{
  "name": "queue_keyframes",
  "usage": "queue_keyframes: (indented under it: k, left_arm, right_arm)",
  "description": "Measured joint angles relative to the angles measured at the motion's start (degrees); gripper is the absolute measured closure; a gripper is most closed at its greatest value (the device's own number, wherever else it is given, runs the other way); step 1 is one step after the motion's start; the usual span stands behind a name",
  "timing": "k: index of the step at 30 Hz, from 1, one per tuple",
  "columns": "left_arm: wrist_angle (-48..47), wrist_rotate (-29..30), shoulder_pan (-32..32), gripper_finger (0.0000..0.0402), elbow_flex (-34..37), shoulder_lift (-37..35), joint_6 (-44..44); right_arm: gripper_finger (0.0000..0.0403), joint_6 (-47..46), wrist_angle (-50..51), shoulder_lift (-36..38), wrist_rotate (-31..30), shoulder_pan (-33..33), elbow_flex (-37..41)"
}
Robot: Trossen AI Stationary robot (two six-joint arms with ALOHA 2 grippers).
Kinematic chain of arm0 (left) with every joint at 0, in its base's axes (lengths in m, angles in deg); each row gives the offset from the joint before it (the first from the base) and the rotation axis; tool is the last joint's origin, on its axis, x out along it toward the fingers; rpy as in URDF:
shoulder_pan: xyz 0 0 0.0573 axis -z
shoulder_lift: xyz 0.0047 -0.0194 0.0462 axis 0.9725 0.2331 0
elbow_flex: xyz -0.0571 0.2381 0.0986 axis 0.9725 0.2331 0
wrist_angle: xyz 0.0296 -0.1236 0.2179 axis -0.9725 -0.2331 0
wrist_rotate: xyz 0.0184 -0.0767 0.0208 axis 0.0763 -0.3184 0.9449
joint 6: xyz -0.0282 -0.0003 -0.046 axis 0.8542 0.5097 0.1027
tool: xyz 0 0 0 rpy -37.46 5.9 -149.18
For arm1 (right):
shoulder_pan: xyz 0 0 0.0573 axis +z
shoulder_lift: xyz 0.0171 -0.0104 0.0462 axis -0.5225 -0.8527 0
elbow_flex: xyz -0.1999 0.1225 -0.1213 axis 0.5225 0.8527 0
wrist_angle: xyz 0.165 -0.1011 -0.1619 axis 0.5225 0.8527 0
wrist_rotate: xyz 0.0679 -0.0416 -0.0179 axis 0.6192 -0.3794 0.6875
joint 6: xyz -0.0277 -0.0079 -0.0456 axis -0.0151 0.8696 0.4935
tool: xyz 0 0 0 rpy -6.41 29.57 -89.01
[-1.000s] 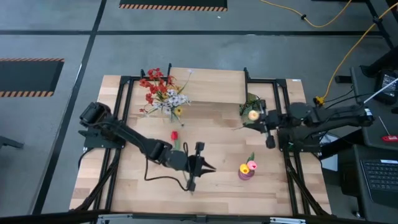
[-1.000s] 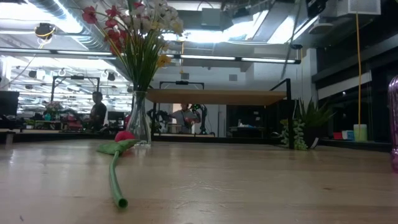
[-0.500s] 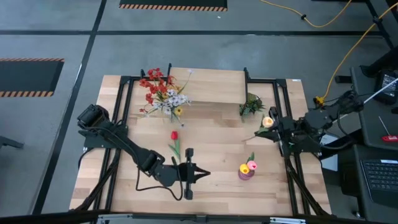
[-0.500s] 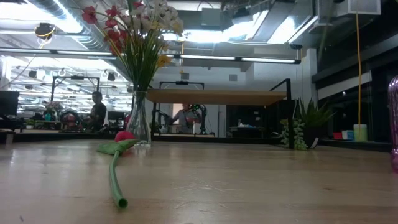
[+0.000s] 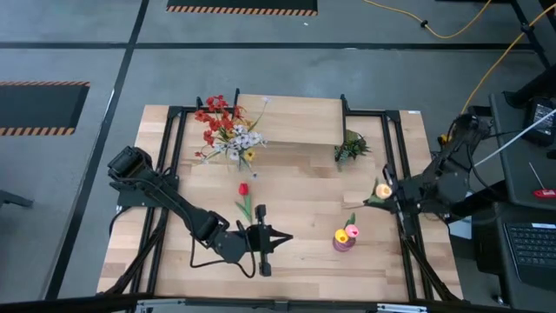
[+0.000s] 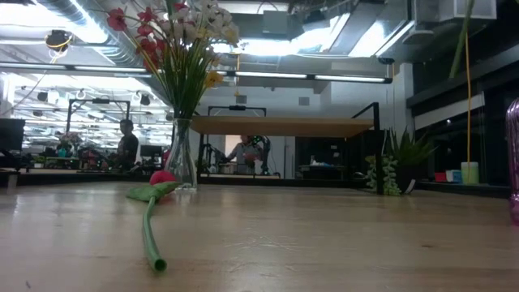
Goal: Pick and place flowers into a vace then onto a shelf
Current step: Put the white flower into the purple vase
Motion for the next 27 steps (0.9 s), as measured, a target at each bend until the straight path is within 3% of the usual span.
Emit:
queue_keyframes:
  k: [5, 13, 27]
  left_arm:
    - [0.0, 0.15, 0.0, 0.04, 0.02, 0.02, 0.92]
    - [0.0, 0.35, 0.0, 0.0398, 0.02, 0.04, 1.89]
    - [0.0, 0.35, 0.0, 0.04, 0.02, 0.07, 2.34]
  right_arm:
    - [0.0403, -2.94, 0.51, -4.0, -5.58, 5.25, -1.24]
    - [0.0403, -7.73, 8.65, -11.79, -15.22, 12.3, -10.16]
    - [0.0403, -13.89, 9.47, -19.55, -18.79, 18.2, -15.43]
